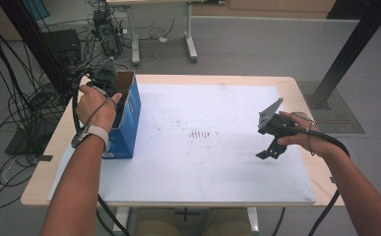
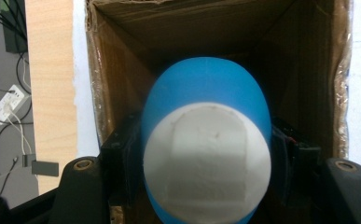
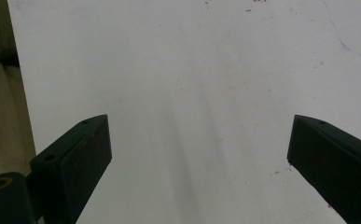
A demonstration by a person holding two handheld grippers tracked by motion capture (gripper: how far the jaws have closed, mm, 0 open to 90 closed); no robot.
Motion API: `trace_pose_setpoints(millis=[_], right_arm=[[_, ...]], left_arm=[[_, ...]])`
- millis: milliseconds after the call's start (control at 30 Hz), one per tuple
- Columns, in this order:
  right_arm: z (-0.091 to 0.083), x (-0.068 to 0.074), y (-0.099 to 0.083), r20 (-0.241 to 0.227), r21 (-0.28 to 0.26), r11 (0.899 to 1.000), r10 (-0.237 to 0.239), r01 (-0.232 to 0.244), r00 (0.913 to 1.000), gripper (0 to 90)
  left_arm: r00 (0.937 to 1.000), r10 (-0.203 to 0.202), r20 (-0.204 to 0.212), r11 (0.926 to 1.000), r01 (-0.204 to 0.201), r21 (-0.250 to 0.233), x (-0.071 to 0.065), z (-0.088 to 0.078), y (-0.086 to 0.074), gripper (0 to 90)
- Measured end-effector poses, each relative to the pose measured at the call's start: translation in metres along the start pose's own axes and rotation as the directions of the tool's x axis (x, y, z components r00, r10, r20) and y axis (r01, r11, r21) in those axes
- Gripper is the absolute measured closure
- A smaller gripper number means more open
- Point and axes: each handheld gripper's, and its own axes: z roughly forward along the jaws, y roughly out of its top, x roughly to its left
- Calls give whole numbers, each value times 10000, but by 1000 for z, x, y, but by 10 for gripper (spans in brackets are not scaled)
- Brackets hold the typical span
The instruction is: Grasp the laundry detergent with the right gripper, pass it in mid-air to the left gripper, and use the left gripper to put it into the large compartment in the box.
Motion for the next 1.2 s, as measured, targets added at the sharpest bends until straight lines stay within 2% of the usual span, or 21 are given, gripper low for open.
trace_pose_setpoints(millis=[1200], right_arm=[[1, 3, 1, -13, 42, 9999, -98, 98, 10000, 64]], left_arm=[[10000, 0, -51, 10000, 0, -60, 1, -1, -1, 373]])
